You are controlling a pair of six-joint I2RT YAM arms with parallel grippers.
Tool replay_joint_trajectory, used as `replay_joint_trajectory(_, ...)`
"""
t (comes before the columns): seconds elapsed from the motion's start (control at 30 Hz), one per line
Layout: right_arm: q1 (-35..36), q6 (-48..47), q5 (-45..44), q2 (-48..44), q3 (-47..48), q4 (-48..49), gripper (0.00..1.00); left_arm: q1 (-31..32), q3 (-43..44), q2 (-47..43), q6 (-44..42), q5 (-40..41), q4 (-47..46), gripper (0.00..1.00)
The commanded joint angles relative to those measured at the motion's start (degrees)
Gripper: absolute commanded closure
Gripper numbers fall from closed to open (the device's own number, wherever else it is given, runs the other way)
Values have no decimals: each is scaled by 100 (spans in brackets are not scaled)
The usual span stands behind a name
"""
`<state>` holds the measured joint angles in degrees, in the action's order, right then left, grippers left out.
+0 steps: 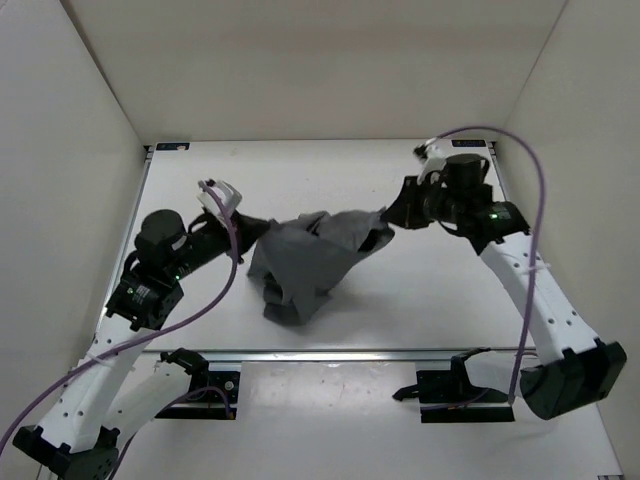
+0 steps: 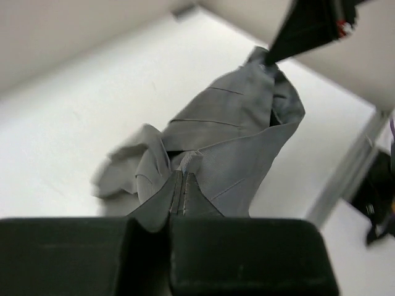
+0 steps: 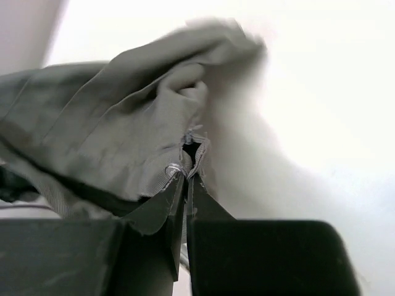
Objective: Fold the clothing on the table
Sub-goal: Flatten the skirt out
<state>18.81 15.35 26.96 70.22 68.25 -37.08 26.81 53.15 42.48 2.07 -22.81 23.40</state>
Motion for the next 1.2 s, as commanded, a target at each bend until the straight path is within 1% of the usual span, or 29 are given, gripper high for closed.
replay_joint_trajectory(0.0, -201, -121, 178, -464, 889, -291, 100, -105, 906, 137, -66, 461, -590, 100)
replay_joint_trajectory(0.07, -482, 89, 545, -736, 1233, -221, 100, -184, 1346, 208, -39, 514, -626, 100)
replay_joint_trajectory(0.13, -1026, 230, 1053, -807, 1698, -168, 100, -290, 1540, 270, -75, 610, -652, 100)
replay_joint_trajectory(0.17, -1150, 283, 1396, -738, 1831, -211, 100, -299, 1628, 322, -101, 646, -661, 100)
replay_joint_trajectory(0.2, -1291, 310, 1504, -685, 2076, -160, 100, -351, 1655, 314, -162, 655, -757, 100)
replay_joint_trajectory(0.23, -1309, 328, 1697, -528, 2331, -168, 100, -378, 1620, 383, -163, 655, -880, 100)
replay_joint_trajectory(0.3, -1353, 547, 1969, -116, 2482, 7, 100, -544, 1489, 507, -154, 550, -1143, 100)
replay_joint_trajectory(0.33, -1588, 782, 2223, 26, 2422, 304, 100, -667, 1480, 681, -163, 532, -1336, 100)
replay_joint_trajectory(0.37, -1686, 1011, 2617, 254, 2395, 663, 100, -772, 1410, 865, -110, 488, -1564, 100)
replay_joint_trajectory(0.4, -1705, 1118, 2787, 569, 2421, 780, 100, -887, 1383, 972, -101, 418, -1645, 100)
replay_joint_trajectory(0.47, -1714, 1111, 2842, 1080, 2805, 922, 100, -1142, 1444, 1506, -136, 155, -1995, 100)
replay_joint_trajectory(0.53, -1661, 1022, 2815, 1799, 3375, 904, 100, -1353, 1689, 2060, -206, 57, -2067, 100)
replay_joint_trajectory(0.57, -1670, 1005, 2771, 1994, 3832, 835, 100, -1406, 1986, 2428, -398, -4, -2128, 100)
replay_joint_trajectory(0.6, -1661, 987, 2779, 2431, 4132, 634, 100, -1450, 2389, 2832, -435, -57, -2120, 100)
replay_joint_trajectory(0.63, -1705, 935, 2771, 2818, 4788, 458, 100, -1546, 2898, 3071, -513, -153, -2042, 100)
replay_joint_trajectory(0.67, -1722, 995, 2753, 3031, 5473, 386, 100, -1564, 3208, 3491, -610, -189, -1919, 100)
replay_joint_trajectory(0.7, -1792, 1083, 2718, 3259, 5819, 499, 100, -1652, 3837, 3930, -646, -259, -1666, 100)
replay_joint_trajectory(0.73, -1828, 1127, 2822, 3236, 5849, 648, 100, -1696, 4174, 4144, -690, -338, -1559, 100)
replay_joint_trajectory(0.77, -1863, 1363, 2945, 3200, 5788, 910, 100, -1766, 4830, 4494, -655, -408, -1323, 100)
replay_joint_trajectory(0.8, -2116, 1495, 3007, 3174, 5727, 1113, 100, -1836, 5341, 4784, -568, -504, -1294, 100)
replay_joint_trajectory(0.83, -2188, 1566, 3104, 3130, 5682, 1194, 100, -1881, 5677, 4944, -523, -618, -1294, 100)
replay_joint_trajectory(0.9, -2320, 1471, 3149, 3051, 5411, 1142, 100, -1925, 5986, 5138, -409, -663, -1259, 100)
replay_joint_trajectory(0.97, -2381, 1287, 3122, 2919, 5034, 1028, 100, -1908, 5936, 5139, -461, -664, -1224, 100)
replay_joint_trajectory(1.0, -2399, 1181, 3166, 2875, 4657, 1010, 100, -1829, 5605, 5000, -522, -594, -1224, 100)
replay_joint_trajectory(1.03, -2365, 1067, 3114, 2762, 4262, 1010, 100, -1811, 5106, 4755, -523, -515, -1345, 100)
replay_joint_trajectory(1.07, -2355, 1014, 2966, 2648, 3988, 992, 100, -1750, 4335, 4604, -488, -497, -1486, 100)
replay_joint_trajectory(1.1, -2286, 935, 2886, 2533, 3498, 1184, 100, -1697, 3875, 4229, -409, -470, -1844, 100)
replay_joint_trajectory(1.13, -2224, 934, 2850, 2480, 2928, 1360, 100, -1662, 2896, 3842, -356, -366, -2187, 100)
replay_joint_trajectory(1.17, -2197, 1013, 2824, 2445, 2653, 1483, 100, -1583, 2442, 3673, -286, -304, -2277, 100)
